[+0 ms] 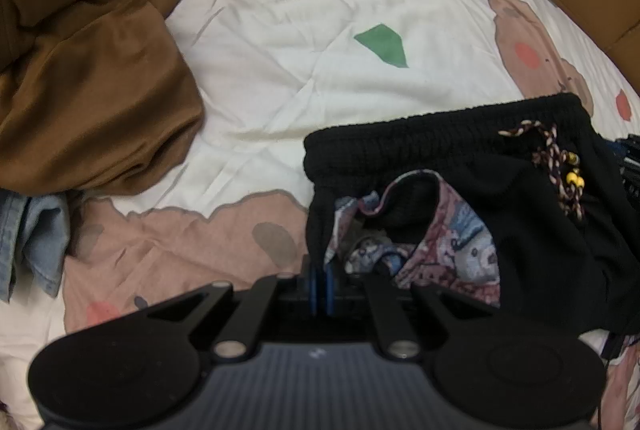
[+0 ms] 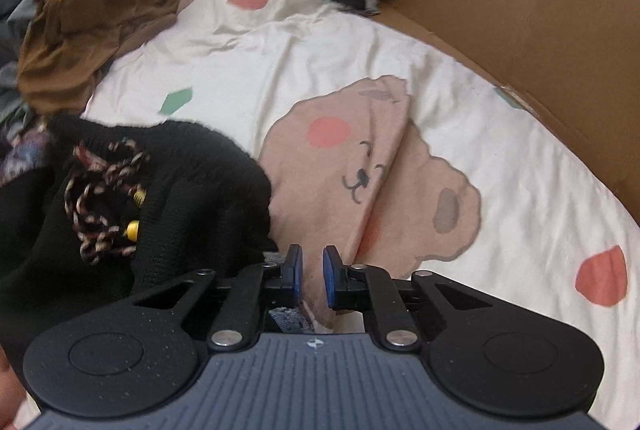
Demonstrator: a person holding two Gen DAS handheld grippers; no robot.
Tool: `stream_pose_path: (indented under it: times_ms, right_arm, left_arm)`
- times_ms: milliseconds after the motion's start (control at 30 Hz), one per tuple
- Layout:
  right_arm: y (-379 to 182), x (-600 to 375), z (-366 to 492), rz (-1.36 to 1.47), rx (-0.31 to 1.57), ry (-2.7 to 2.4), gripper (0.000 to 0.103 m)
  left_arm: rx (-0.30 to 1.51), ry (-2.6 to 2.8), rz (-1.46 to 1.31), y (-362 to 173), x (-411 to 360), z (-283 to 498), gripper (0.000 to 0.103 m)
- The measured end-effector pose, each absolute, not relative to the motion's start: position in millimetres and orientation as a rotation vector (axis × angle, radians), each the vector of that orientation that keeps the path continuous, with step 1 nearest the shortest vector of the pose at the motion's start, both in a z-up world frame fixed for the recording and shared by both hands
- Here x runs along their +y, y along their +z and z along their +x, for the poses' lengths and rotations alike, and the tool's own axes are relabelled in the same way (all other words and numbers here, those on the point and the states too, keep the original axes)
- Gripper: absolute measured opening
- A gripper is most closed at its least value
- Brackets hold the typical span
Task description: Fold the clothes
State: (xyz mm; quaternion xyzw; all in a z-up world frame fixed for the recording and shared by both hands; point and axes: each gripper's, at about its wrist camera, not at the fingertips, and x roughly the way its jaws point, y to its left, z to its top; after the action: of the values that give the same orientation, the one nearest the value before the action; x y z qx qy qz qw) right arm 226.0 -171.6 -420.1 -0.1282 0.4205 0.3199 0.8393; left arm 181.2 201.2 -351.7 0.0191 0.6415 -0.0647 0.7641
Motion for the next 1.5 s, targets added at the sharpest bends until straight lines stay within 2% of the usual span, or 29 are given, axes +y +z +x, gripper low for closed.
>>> stream_pose_path:
  times_ms: [400,700,1033,1133,1333,1500]
  right_arm:
    - [-420.3,-160.4,205.6,-0.299,0.941,0.771,0.016]
    - [-415.0,-144.4,185.5,-0.344,0.903,0.873,0.015]
    - [-413.3,-139.3,166.0,-0.228,0.994,0.979,0.015]
    - [-415.8,-138.3,164.8,-0.248,0.977,0.968,0.017]
    - [-403.7,-151.3,175.9,-0.215,0.936,0.916,0.028]
    - [-401.7,-162.1,189.7,-0.185,0.928,0.862,0.029]
  left_arm:
    - [1.395,-0.144,0.037,-352.1,202.9,180.4,0.005]
    - [1.401,-0.14,0.035,-354.8,204.0,179.8,0.005]
    - [1.41,-0.134,0.025,-359.5,208.6,175.9,0.005]
    - [1.415,-0.132,0.022,-363.0,209.6,174.1,0.005]
    - [1.421,-0.13,0.013,-367.1,212.0,172.3,0.005]
    - [1.42,-0.133,0.016,-366.6,212.0,172.0,0.005]
